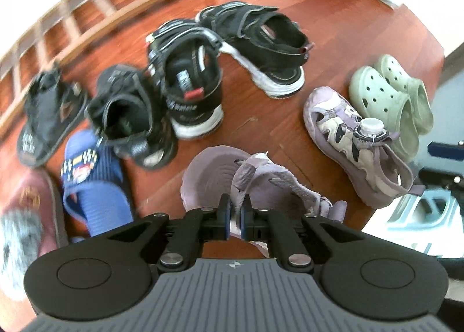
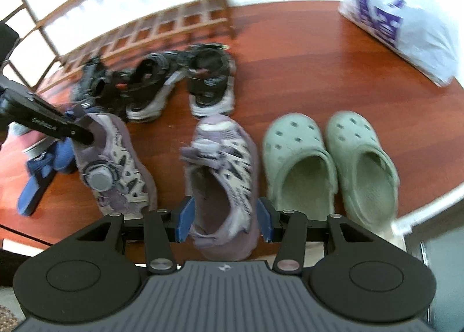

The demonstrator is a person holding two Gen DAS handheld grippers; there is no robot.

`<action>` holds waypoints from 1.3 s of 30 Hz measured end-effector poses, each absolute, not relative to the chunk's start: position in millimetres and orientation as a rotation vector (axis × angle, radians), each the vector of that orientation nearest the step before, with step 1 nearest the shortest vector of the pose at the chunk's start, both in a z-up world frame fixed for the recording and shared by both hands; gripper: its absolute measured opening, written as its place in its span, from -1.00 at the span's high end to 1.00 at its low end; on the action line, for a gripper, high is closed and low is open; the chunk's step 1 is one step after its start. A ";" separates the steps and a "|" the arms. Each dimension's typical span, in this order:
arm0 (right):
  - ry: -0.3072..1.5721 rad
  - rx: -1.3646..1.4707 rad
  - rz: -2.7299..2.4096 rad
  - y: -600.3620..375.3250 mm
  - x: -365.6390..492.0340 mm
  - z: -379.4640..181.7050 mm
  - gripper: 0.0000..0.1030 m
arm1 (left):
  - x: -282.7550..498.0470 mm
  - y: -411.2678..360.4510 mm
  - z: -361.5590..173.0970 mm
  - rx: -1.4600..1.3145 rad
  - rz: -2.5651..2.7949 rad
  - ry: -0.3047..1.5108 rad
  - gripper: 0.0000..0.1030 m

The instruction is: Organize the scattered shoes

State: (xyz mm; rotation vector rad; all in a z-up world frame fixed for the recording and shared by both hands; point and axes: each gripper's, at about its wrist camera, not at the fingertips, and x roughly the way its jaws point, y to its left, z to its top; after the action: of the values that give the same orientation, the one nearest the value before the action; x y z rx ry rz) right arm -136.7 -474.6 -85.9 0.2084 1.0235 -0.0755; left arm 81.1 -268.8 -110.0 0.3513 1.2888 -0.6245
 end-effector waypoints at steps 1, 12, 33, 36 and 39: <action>1.022 0.203 -0.054 -474.4 -134.8 -85.4 -0.03 | 80.0 -266.3 -109.6 0.334 -0.610 1.297 0.86; 1.132 0.108 0.185 -432.0 -107.5 -111.9 -0.03 | 67.4 -218.4 -114.5 0.095 -0.369 1.377 0.85; 1.309 -0.110 0.552 -366.6 -67.2 -158.7 -0.16 | 20.1 -156.8 -139.1 -0.347 0.021 1.390 0.85; 1.294 -0.151 0.542 -370.4 -64.3 -155.3 -0.17 | 14.2 -156.4 -143.5 -0.386 0.051 1.395 0.85; 1.274 -0.189 0.522 -376.7 -59.6 -150.6 -0.17 | 7.3 -161.2 -146.2 -0.412 0.060 1.402 0.85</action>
State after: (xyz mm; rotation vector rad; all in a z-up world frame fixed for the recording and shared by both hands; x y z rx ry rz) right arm -59.6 -376.7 -150.6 -0.1891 1.2742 0.5218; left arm 7.3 -161.2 -146.2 -0.4115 1.4020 0.0603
